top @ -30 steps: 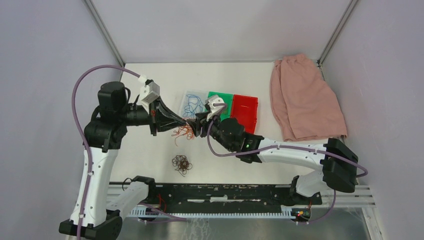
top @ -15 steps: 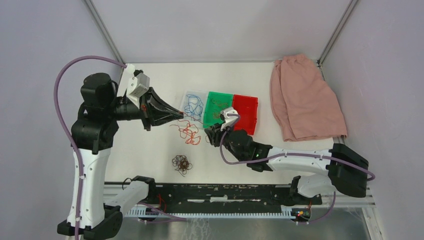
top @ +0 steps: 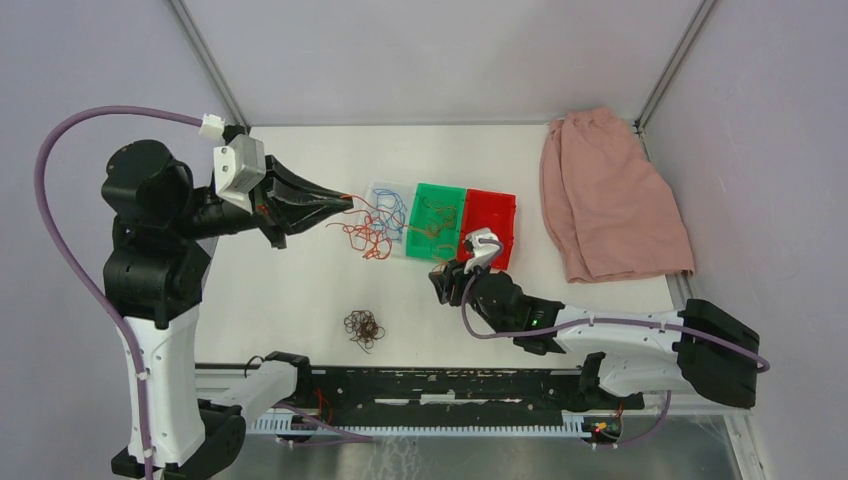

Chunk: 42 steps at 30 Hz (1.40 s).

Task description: Untangle the cables

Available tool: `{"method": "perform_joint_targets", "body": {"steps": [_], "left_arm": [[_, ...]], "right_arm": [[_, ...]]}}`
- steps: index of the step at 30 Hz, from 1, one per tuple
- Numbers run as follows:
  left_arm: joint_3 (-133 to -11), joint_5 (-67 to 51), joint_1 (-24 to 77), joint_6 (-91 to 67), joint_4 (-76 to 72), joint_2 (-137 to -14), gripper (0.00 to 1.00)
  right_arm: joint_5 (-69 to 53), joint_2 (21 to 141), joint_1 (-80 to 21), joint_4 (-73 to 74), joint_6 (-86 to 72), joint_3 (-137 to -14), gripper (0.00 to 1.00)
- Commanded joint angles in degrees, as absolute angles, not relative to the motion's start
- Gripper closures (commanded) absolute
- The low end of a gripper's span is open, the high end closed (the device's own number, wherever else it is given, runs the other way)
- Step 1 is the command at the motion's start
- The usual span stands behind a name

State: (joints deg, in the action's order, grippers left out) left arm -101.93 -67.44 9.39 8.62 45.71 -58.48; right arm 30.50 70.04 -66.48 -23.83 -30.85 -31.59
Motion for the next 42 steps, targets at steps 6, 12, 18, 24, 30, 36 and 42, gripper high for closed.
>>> {"method": "perform_joint_targets", "body": {"steps": [6, 12, 18, 24, 30, 36, 42], "left_arm": [[-107.0, -60.5, 9.5, 10.8, 43.1, -60.1, 0.97], [-106.1, -60.7, 9.5, 10.7, 43.1, -59.7, 0.97], [-102.8, -64.9, 9.5, 12.1, 45.3, -58.5, 0.97], [-99.2, -66.5, 9.4, 14.3, 48.5, -57.7, 0.97], [-87.8, -65.1, 9.4, 7.4, 43.1, -53.1, 0.97], [-78.3, -60.9, 9.5, 1.2, 37.7, -49.3, 0.97], [-74.3, -55.0, 9.4, -2.9, 36.1, -47.8, 0.97]], "right_arm": [[32.4, 65.1, -66.3, -22.1, -34.5, -29.1, 0.44], [31.6, 60.7, -66.2, -20.9, -35.2, -27.7, 0.31], [22.7, 57.6, -60.4, -22.2, -36.4, -32.3, 0.22], [3.8, 58.8, -50.6, -20.8, -37.9, -45.0, 0.23], [-6.9, 56.0, -50.6, -18.7, -36.5, -50.9, 0.27], [-18.4, 57.6, -51.0, -25.2, -41.6, -52.4, 0.30], [-23.5, 63.4, -54.5, -28.3, -43.1, -55.8, 0.30]]}}
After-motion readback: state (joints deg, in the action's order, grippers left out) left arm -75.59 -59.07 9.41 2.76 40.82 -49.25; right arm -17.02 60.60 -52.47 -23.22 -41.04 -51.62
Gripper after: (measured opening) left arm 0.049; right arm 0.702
